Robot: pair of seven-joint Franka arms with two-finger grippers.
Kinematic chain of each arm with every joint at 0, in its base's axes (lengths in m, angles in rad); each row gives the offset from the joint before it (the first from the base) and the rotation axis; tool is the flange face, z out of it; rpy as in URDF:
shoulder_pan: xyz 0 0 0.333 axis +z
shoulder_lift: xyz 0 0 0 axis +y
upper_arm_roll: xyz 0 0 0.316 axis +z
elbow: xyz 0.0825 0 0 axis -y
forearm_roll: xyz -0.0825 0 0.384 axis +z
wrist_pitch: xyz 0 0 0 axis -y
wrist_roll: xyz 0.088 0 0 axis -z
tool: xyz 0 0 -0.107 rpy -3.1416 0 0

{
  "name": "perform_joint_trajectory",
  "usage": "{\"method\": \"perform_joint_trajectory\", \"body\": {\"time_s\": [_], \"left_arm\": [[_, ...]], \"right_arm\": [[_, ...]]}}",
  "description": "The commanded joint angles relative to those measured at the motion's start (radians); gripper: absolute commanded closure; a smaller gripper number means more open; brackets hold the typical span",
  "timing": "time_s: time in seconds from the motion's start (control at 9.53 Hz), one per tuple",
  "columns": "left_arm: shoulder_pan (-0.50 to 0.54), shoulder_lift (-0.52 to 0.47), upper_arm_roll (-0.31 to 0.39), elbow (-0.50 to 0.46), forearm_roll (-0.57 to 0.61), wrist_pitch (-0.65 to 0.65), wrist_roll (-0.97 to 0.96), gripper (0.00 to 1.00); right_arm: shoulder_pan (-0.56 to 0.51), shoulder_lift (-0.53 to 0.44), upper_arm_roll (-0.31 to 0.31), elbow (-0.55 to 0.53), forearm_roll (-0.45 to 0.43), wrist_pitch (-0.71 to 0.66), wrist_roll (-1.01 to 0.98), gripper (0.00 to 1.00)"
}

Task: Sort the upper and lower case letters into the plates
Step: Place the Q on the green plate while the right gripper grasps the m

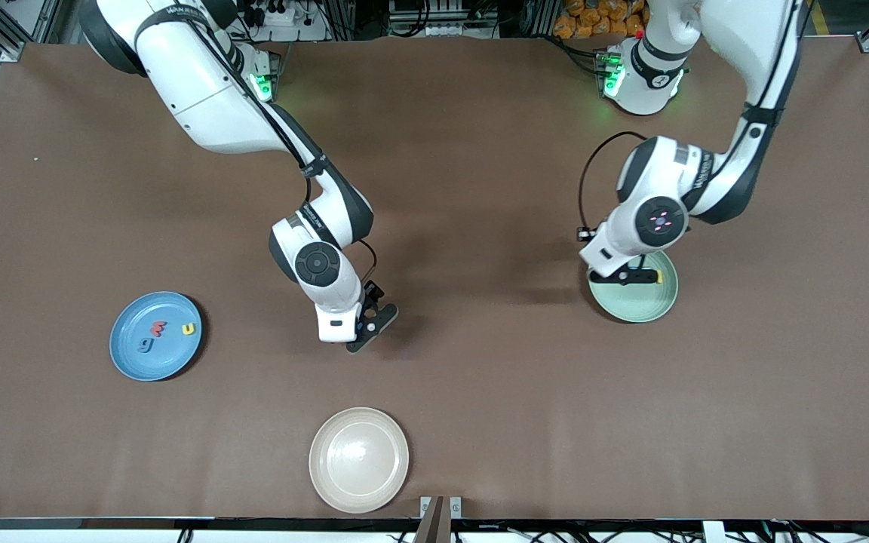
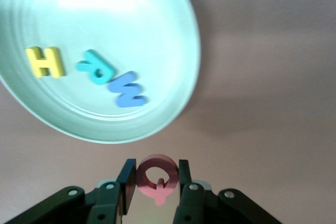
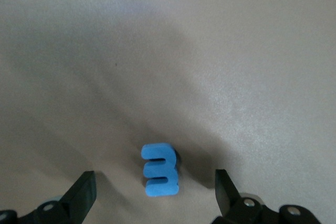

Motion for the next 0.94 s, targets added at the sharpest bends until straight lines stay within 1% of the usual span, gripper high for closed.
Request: {"method": "perform_joint_trajectory", "body": {"time_s": [0.0, 0.1, 0.21, 0.31, 0.42, 0.52, 0.63, 0.84], "left_arm": [[0.107, -0.049, -0.015, -0.121, 0.040, 0.129, 0.148, 0.89], [0.142, -0.041, -0.015, -0.147, 0.039, 0.184, 0.224, 0.89], [0.173, -0.032, -0.015, -0.150, 0.039, 0.192, 0.245, 0.88], [0.175, -0.015, -0.015, -0.150, 0.039, 0.217, 0.257, 0.81], [0.173, 0.000, -0.015, -0.146, 0.039, 0.222, 0.268, 0.26], [0.170, 0.005, -0.015, -0.138, 0.039, 0.222, 0.268, 0.06], [0.170, 0.005, -0.015, -0.124, 0.039, 0.220, 0.268, 0.00], [0.147, 0.003, -0.016, -0.092, 0.039, 0.214, 0.236, 0.00]], "right_arm": [[0.007, 0.031, -0.004, 0.049, 0.009, -0.004, -0.016, 0.00], [0.007, 0.037, -0.004, 0.056, 0.009, -0.003, -0.016, 0.00], [0.007, 0.041, -0.004, 0.056, 0.011, -0.003, -0.016, 0.00], [0.004, 0.041, -0.004, 0.056, 0.011, -0.001, -0.017, 0.40], [-0.006, 0.041, -0.003, 0.056, 0.017, 0.001, -0.017, 0.93], [-0.009, 0.039, -0.003, 0.056, 0.017, 0.010, -0.017, 1.00], [-0.009, 0.036, -0.003, 0.056, 0.017, 0.008, -0.023, 1.00], [-0.012, 0.030, -0.003, 0.056, 0.018, 0.005, -0.036, 1.00]]}}
